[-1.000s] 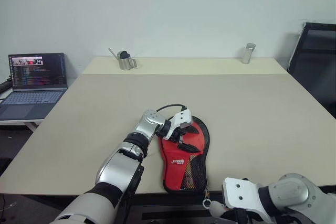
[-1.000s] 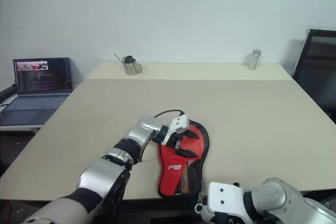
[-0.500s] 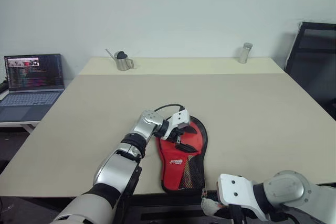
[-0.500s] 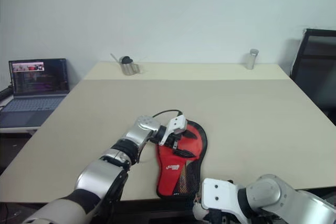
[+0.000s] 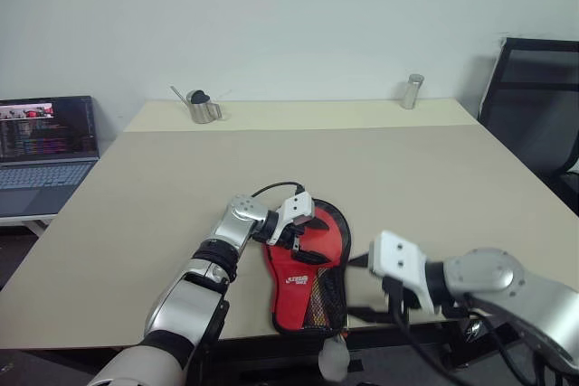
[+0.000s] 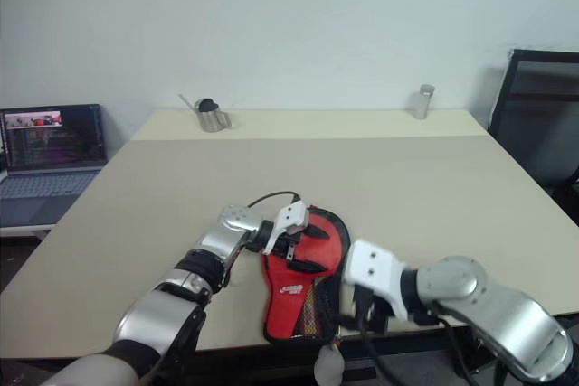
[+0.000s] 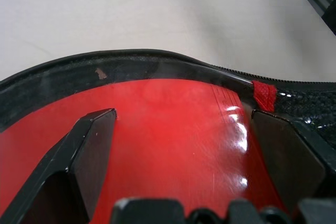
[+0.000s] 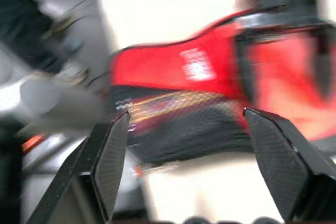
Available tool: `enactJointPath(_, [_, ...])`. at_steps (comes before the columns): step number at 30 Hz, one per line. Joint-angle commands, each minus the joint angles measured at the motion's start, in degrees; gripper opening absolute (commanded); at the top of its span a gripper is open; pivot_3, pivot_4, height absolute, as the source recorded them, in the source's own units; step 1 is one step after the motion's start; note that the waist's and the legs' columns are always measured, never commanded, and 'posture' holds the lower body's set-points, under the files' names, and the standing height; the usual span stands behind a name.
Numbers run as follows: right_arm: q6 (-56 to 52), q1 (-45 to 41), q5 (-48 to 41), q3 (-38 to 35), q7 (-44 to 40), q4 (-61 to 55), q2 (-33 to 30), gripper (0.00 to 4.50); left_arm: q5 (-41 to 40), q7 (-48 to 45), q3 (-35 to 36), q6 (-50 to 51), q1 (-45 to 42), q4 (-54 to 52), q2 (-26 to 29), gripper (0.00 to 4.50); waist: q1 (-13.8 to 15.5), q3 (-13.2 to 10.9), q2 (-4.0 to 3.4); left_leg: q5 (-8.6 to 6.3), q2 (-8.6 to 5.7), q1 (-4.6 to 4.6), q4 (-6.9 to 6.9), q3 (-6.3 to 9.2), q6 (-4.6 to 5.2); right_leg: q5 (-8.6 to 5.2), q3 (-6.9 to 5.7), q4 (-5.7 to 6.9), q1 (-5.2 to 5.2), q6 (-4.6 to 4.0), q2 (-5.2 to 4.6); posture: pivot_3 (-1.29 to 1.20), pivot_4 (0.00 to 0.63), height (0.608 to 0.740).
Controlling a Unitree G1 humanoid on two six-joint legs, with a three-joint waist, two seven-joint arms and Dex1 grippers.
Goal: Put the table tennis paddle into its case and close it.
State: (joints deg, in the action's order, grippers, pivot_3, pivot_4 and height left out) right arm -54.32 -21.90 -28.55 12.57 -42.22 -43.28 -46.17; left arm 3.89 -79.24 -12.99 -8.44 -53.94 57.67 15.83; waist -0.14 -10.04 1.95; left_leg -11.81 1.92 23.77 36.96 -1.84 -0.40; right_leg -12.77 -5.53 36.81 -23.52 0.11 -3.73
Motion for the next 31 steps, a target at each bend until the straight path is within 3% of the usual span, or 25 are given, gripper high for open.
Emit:
enactJointPath(1, [8.5, -1.1, 1.8, -6.2, 1.2, 8.0, 3.4, 3.78, 0.4, 0.2, -0.4, 3.4, 3.5, -1.4, 1.8, 4.5, 0.0, 0.0, 0.0, 0.0, 0.01, 0.0, -0.01, 0.0, 0.0, 0.01, 0.0, 0.0, -0.01, 0.01, 0.01, 0.0, 0.15, 0.74])
enactJointPath(7, [23.5, -2.6, 6.0, -9.6, -0.6, 26.6, 8.2, 3.78, -4.0, 0.7, 1.9, 9.1, 8.3, -15.1, 4.5, 4.5, 0.0, 0.0, -0.03, -0.04, 0.02, 0.06, -0.08, -0.05, -0.05, 0.08, 0.06, 0.04, -0.14, 0.14, 0.36, 0.0, 0.15, 0.74])
enactJointPath(11, [33.3, -6.0, 8.6, -10.6, -3.5, 41.5, 10.3, 3.78, -8.7, 3.7, 5.5, 17.1, 14.7, -30.5, 7.7, 4.5, 0.0, -0.1, -0.08, -0.05, 0.0, 0.14, -0.09, -0.1, -0.07, 0.07, 0.14, 0.08, -0.24, 0.12, 0.49, 0.0, 0.15, 0.74])
enactJointPath(20, [46.2, -15.4, 12.0, -14.0, -11.5, 69.7, 7.4, 3.78, -19.0, 17.5, 18.5, 34.9, 31.1, -62.6, 13.4, 4.5, 0.1, -0.5, -0.33, -0.04, 0.22, 0.35, -0.07, -0.26, -0.07, 0.08, 0.3, 0.16, -0.54, 0.11, 0.56, 0.0, 0.15, 0.74])
enactJointPath(25, [50.3, -19.2, 14.0, -14.6, -14.4, 78.7, 4.8, 3.78, -20.4, 23.0, 19.6, 36.7, 31.9, -66.1, 14.3, 4.5, 0.6, -0.6, -0.47, -0.04, 0.22, 0.34, -0.06, -0.25, -0.08, 0.08, 0.3, 0.16, -0.54, 0.11, 0.57, 0.0, 0.15, 0.74])
enactJointPath(31, [49.1, -18.3, 15.9, -13.8, -14.5, 75.9, 4.8, 3.78, -20.8, 28.0, 20.9, 33.1, 30.6, -62.0, 13.2, 4.5, 0.6, -0.6, -0.49, -0.05, 0.26, 0.33, -0.08, -0.4, -0.09, 0.08, 0.34, 0.17, -0.57, 0.11, 0.6, 0.0, 0.15, 0.74])
